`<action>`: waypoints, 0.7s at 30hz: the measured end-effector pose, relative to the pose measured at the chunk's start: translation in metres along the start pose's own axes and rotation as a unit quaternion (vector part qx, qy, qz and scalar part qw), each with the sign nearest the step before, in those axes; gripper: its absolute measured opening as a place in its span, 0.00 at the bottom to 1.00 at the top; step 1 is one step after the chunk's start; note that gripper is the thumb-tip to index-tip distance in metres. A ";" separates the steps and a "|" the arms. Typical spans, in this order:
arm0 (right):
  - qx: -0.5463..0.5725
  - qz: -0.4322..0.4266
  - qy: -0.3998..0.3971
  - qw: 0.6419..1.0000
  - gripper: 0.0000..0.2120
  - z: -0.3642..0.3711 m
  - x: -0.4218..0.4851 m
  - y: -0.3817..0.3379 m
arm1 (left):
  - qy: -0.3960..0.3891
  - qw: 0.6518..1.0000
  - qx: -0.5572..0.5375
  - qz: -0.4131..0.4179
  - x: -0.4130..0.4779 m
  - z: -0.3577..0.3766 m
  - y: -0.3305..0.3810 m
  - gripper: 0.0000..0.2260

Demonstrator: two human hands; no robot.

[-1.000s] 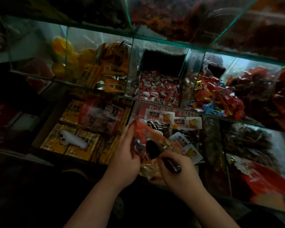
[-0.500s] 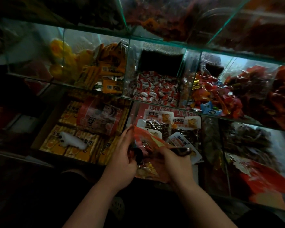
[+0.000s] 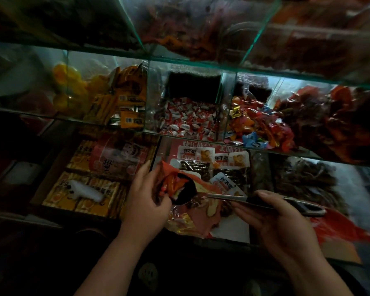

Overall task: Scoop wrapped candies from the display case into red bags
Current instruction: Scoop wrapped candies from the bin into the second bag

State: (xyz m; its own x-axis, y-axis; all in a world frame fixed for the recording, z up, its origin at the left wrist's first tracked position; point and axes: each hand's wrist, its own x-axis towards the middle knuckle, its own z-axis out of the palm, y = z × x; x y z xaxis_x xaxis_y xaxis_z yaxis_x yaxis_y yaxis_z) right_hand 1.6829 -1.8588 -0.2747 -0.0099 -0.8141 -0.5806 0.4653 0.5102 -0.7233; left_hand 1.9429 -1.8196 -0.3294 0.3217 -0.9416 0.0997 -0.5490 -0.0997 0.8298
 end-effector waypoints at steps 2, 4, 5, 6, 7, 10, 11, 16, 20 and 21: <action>0.002 -0.021 -0.018 1.000 0.02 -0.005 -0.010 -0.010 | 0.048 0.996 0.075 0.021 0.000 0.004 0.013 0.26; -0.008 -0.047 -0.033 0.998 0.04 -0.010 -0.022 -0.021 | 0.036 0.991 0.110 0.063 0.001 0.013 0.027 0.24; -0.015 -0.059 -0.041 0.997 0.04 -0.012 -0.028 -0.026 | 0.016 0.990 0.120 0.073 0.002 0.020 0.035 0.24; -0.017 -0.069 -0.051 0.996 0.05 -0.014 -0.034 -0.031 | -0.002 0.988 0.130 0.080 0.004 0.027 0.041 0.24; -0.016 -0.076 -0.060 0.995 0.06 -0.016 -0.039 -0.035 | -0.012 0.986 0.142 0.086 0.006 0.033 0.046 0.25; -0.006 -0.097 -0.070 0.993 0.08 -0.019 -0.047 -0.043 | -0.018 0.980 0.167 0.103 0.010 0.047 0.056 0.25; -0.005 -0.104 -0.071 0.992 0.08 -0.020 -0.048 -0.044 | -0.020 0.978 0.176 0.110 0.010 0.051 0.059 0.26; 0.005 -0.134 -0.079 0.988 0.08 -0.026 -0.054 -0.052 | -0.025 0.973 0.190 0.129 0.012 0.064 0.074 0.26; 0.044 -0.161 -0.065 0.984 0.08 -0.035 -0.065 -0.068 | -0.024 0.971 0.163 0.171 0.025 0.072 0.100 0.25; 0.056 -0.165 -0.057 0.983 0.07 -0.037 -0.067 -0.073 | -0.020 0.970 0.151 0.191 0.031 0.075 0.108 0.25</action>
State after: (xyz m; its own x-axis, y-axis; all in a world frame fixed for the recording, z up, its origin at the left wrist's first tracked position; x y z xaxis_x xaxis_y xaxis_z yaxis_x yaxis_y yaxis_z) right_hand 1.6164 -1.8317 -0.1968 -0.0802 -0.9591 -0.2714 0.5476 0.1851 -0.8160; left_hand 1.8354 -1.8842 -0.2778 0.0233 -0.9396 0.3415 -0.8245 0.1751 0.5381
